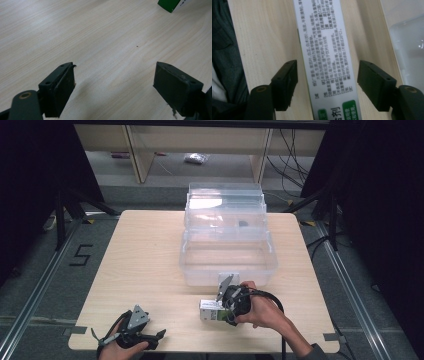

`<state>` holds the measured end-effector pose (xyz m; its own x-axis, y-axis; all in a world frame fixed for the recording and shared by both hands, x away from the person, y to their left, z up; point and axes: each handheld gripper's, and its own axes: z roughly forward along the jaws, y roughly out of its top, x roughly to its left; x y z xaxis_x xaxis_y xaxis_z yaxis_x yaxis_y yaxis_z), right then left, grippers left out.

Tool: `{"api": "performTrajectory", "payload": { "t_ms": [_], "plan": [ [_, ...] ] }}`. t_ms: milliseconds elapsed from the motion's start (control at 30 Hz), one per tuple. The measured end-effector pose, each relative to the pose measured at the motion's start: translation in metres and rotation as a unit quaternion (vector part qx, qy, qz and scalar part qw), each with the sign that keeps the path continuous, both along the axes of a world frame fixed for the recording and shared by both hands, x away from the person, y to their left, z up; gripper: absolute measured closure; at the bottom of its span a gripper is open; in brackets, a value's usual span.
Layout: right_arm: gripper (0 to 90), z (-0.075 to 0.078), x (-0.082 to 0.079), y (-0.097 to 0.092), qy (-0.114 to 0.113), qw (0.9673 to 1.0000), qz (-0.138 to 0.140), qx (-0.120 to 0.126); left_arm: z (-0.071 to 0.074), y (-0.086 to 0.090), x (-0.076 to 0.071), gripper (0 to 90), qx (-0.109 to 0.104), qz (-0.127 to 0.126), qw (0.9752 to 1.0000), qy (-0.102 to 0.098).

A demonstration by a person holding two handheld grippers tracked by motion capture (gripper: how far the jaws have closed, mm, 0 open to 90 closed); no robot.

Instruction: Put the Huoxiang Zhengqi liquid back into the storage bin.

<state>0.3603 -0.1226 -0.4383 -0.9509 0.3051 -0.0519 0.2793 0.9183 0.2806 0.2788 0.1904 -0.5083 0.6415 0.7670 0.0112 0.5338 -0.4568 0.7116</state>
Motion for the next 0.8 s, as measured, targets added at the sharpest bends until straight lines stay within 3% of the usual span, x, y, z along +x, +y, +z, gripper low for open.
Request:
{"api": "performTrajectory", "payload": {
  "t_ms": [67,233,267,333,367,467,533,633,700,733,767,800],
  "plan": [
    [40.6,-0.0015,0.0022,0.0012,-0.007,0.9997,0.022,-0.008,-0.0001,0.0,0.0003,16.6,0.0,0.0,1.0,0.0],
    [43.6,-0.0031,0.0023,0.0037,-0.002,0.9996,0.028,-0.004,-0.0001,-0.0005,0.0,16.6,0.0,-0.001,1.0,0.0],
    [45.7,-0.0028,0.0019,0.0032,-0.004,0.9997,0.02,-0.014,0.0,-0.0005,0.0,16.6,-0.001,-0.001,1.0,0.0],
    [48.8,-0.0038,0.0038,0.0042,-0.008,0.9991,0.039,-0.012,-0.0003,-0.0006,-0.0001,16.6,-0.001,-0.001,1.0,0.0],
    [50.2,-0.0035,0.0026,0.0043,-0.001,0.9995,0.028,-0.016,-0.0005,-0.0005,0.0,16.6,-0.001,0.0,1.0,0.001],
    [56.7,-0.0041,0.0031,0.0047,0.004,0.9992,0.035,-0.018,-0.0002,-0.0001,0.0003,16.6,0.003,-0.002,1.0,0.001],
    [59.9,-0.0058,0.007,0.0044,-0.003,0.9978,0.065,-0.013,-0.0002,-0.0002,0.0002,16.6,0.003,-0.002,1.0,0.001],
    [63.8,-0.0039,0.0069,0.0041,0.003,0.9977,0.065,-0.02,0.0001,0.0,-0.0001,16.6,0.001,-0.003,1.0,0.005],
    [64.6,-0.0026,0.0096,0.0051,-0.002,0.995,0.094,-0.033,-0.0002,0.0,0.0002,16.7,0.002,-0.001,1.0,0.001],
    [64.6,-0.0026,0.0096,0.0051,-0.002,0.995,0.094,-0.033,0.0001,0.0004,0.0003,16.7,0.004,-0.002,1.0,0.001],
    [64.7,-0.0013,0.0055,0.0057,0.004,0.9967,0.07,-0.042,0.0001,0.0003,0.0003,16.7,0.001,-0.001,1.0,0.002],
    [64.9,-0.0002,0.0045,0.0064,0.008,0.9968,0.067,-0.042,0.0002,0.0007,0.0003,16.7,0.004,-0.003,1.0,0.002]
  ]
}}
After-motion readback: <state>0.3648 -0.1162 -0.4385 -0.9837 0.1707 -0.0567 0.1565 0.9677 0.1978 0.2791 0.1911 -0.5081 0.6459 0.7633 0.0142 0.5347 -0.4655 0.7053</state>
